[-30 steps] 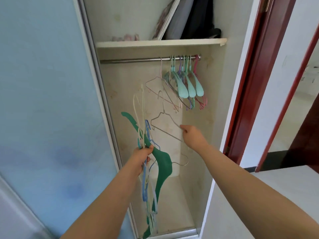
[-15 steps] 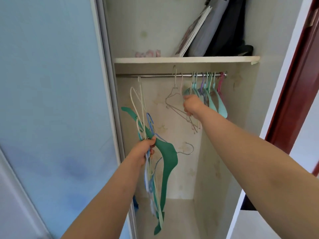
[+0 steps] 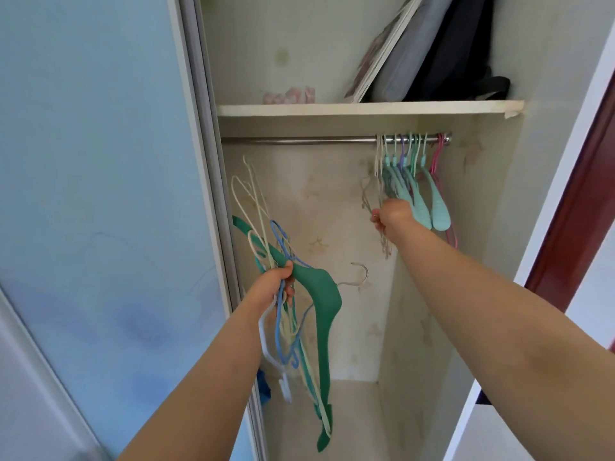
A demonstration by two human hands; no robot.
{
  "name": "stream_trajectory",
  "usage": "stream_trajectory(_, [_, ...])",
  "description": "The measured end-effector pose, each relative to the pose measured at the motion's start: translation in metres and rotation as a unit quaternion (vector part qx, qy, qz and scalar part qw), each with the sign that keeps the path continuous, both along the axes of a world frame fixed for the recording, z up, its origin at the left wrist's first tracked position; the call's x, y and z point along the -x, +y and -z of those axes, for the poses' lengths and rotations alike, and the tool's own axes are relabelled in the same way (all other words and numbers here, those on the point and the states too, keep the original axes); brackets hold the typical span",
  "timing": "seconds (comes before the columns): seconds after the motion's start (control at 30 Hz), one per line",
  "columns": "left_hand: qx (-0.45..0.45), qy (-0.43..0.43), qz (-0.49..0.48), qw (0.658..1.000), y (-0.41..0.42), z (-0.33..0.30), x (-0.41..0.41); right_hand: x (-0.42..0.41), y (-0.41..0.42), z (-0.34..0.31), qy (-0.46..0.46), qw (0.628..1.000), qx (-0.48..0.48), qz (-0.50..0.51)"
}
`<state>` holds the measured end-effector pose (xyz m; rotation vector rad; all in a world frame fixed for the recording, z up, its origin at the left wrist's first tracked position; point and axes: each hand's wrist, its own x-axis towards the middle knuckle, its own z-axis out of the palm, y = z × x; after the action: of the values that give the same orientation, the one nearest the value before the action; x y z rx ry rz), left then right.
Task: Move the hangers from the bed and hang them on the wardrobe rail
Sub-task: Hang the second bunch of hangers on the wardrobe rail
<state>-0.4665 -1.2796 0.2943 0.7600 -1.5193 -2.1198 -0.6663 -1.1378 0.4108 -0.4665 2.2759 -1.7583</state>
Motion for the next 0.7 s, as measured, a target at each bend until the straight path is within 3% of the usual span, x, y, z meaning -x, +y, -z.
stream_trajectory(0.07, [-0.012, 0.009, 0.002, 1.0, 0.002, 0.004, 0.001, -0.01, 0.015, 0.01, 0.043, 0.999, 0.015, 0.015])
stream_trajectory(0.17, [-0.055, 0.038, -0.023, 0.998, 0.014, 0.007, 0.004, -0.04, 0.033, 0.048, 0.252, 0.963, 0.064, 0.07])
stream_trajectory(0.23, [-0.071, 0.042, -0.039, 0.996, 0.026, 0.006, 0.008, -0.061, 0.047, 0.078, 0.287, 0.954, 0.068, 0.057])
stream_trajectory(0.3, [-0.108, 0.046, -0.063, 0.991, 0.036, 0.005, 0.013, -0.072, 0.061, 0.106, 0.172, 0.98, -0.053, -0.085])
stream_trajectory(0.33, [-0.133, 0.051, -0.074, 0.987, 0.039, 0.003, 0.016, -0.075, 0.068, 0.118, 0.075, 0.969, -0.14, -0.19])
stream_trajectory(0.37, [-0.153, 0.054, -0.081, 0.983, 0.042, 0.002, 0.019, -0.076, 0.075, 0.128, -0.017, 0.93, -0.22, -0.292])
stream_trajectory(0.43, [-0.177, 0.053, -0.077, 0.98, 0.045, 0.002, 0.024, -0.074, 0.087, 0.148, -0.135, 0.848, -0.29, -0.423])
stream_trajectory(0.5, [-0.167, 0.046, -0.069, 0.982, 0.046, 0.005, 0.027, -0.065, 0.097, 0.164, -0.148, 0.841, -0.29, -0.431])
stream_trajectory(0.7, [-0.145, 0.038, -0.039, 0.988, 0.027, 0.026, 0.023, -0.035, 0.133, 0.194, -0.112, 0.937, -0.14, -0.301])
